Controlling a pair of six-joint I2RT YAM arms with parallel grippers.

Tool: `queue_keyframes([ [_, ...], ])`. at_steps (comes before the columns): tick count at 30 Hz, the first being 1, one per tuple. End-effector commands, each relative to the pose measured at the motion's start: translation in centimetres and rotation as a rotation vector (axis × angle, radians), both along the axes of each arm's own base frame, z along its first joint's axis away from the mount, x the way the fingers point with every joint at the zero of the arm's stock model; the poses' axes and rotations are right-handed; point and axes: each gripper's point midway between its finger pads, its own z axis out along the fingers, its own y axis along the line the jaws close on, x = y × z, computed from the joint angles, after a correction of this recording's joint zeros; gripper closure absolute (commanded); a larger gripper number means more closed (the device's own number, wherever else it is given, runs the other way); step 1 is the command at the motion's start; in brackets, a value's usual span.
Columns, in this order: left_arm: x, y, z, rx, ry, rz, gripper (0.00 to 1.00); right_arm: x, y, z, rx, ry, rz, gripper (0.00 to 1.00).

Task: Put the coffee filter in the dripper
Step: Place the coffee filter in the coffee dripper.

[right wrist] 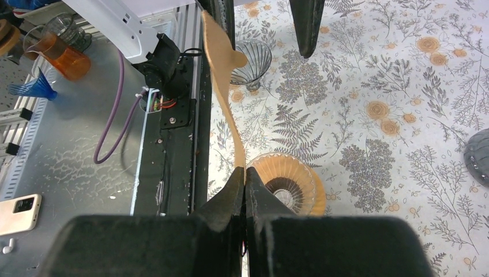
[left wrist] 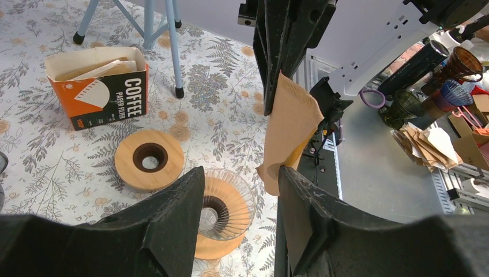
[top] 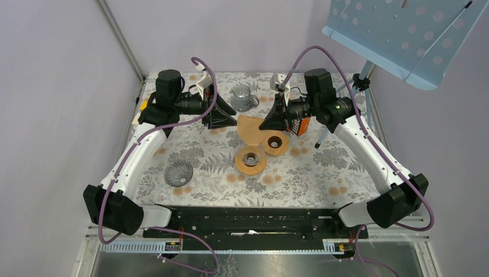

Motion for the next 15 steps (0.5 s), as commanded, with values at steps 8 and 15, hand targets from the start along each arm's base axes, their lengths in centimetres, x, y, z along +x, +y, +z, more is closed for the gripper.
queue_keyframes([
  [8,-0.97,-0.11,1.5,-0.034,-0.066,-0.047,0.46,0.59,-0.01,1.16,0.012,-0.037,-0.01,1.0],
  [15,-1.06,-0.1,1.4,-0.035,-0.067,-0.053,0.46,0.81,0.06,1.05,0.01,-0.028,-0.017,1.0],
])
